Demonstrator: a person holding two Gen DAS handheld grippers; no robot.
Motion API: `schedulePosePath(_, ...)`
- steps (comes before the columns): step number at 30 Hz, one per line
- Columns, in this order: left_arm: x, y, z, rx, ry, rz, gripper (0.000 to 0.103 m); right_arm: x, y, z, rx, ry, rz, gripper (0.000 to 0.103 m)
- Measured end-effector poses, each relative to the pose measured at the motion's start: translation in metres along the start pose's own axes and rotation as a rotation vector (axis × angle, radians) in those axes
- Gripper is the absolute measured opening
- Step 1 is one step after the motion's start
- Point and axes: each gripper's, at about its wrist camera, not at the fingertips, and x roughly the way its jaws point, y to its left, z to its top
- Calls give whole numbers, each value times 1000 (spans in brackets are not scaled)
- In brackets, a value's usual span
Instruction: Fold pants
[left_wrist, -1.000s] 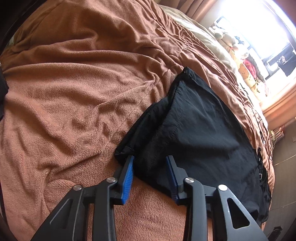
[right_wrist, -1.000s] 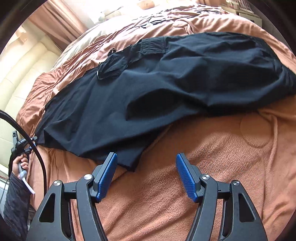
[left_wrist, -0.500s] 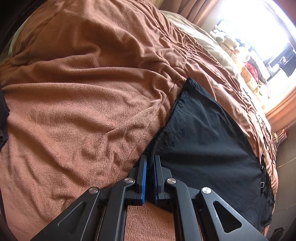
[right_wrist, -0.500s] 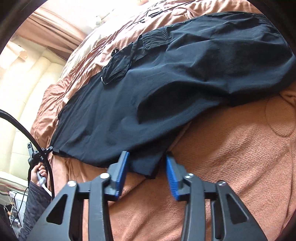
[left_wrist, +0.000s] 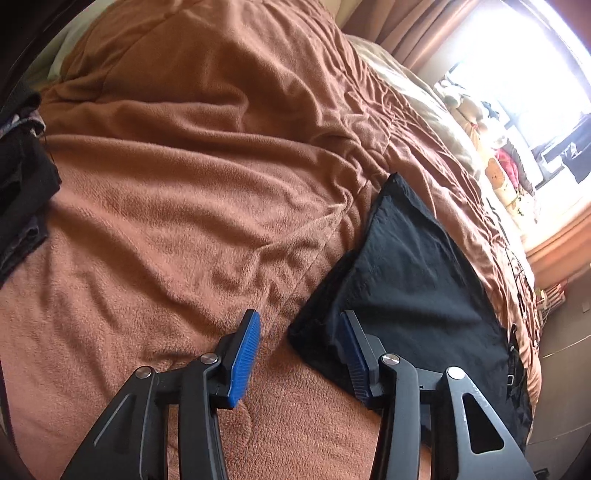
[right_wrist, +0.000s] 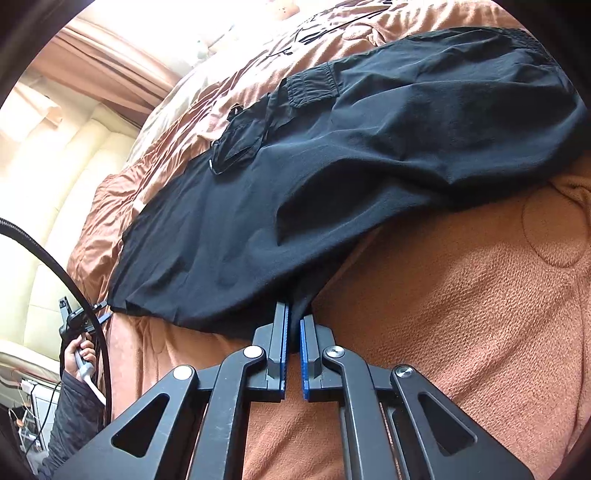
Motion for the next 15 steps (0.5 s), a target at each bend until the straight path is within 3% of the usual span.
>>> schedulePosePath(7, 16, -18, 10, 51, 32, 3, 47, -3, -1, -1, 7, -7, -13, 1)
schedulePosePath(9, 22, -19, 9, 63, 46, 12, 35, -3, -2, -2, 10, -2, -10, 1)
schedulePosePath(10, 24, -19, 8, 65, 52, 16, 14, -3, -2, -2, 11, -2, -10, 1)
schedulePosePath(11, 25, -18, 6, 63, 59, 18, 7, -4, -3, -1, 12, -2, -9, 1)
schedulePosePath(15, 19, -15, 3, 69, 45, 12, 5, -5, -2, -1, 3, -6, -9, 1)
